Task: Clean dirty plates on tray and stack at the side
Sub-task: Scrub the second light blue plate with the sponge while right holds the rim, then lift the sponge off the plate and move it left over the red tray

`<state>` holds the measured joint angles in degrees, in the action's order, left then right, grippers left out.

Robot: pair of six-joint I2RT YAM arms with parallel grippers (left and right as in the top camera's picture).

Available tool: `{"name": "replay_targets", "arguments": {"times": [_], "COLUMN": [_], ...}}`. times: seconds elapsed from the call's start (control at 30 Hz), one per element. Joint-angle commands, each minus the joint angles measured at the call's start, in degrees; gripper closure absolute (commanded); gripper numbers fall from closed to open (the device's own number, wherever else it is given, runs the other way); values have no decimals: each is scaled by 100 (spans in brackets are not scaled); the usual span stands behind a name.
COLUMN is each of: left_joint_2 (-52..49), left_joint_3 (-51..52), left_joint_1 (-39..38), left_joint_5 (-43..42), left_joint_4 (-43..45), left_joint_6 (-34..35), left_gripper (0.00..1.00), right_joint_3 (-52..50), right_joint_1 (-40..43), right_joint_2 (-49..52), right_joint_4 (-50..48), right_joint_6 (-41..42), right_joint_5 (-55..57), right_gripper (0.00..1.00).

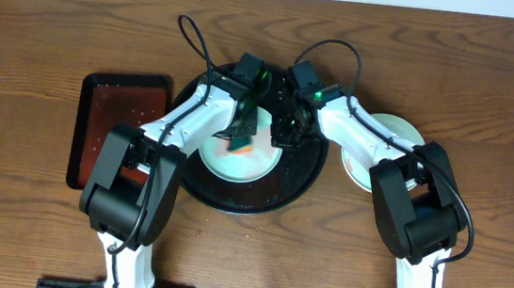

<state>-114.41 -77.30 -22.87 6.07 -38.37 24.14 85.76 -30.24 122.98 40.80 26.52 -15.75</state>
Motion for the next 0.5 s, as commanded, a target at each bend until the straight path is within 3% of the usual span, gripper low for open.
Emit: {"name": "replay_targets", "arguments": {"times": [0.0, 0.1, 0.33, 0.47], "left_joint_2": [-264, -264, -247, -90], "left_joint_3": [166, 166, 166, 155], "left_joint_1": [275, 245, 240, 247], "left_joint_5": [1692, 929, -2955, -4037], "left_joint_4": [-435, -813, -1169, -1252], "left_joint_6": [426, 319, -1998, -2629], "left_gripper": [93, 92, 92, 93], "right_joint_3": [-306, -306, -306, -306], "right_joint_1": [-61, -59, -55, -55], "right_joint_2": [455, 455, 455, 455], "right_joint_4": [136, 146, 146, 142], "right_joint_6": [-46, -48, -46, -48], "right_joint_5": [498, 496, 481, 439], "right_gripper": [99, 99, 99, 99]}}
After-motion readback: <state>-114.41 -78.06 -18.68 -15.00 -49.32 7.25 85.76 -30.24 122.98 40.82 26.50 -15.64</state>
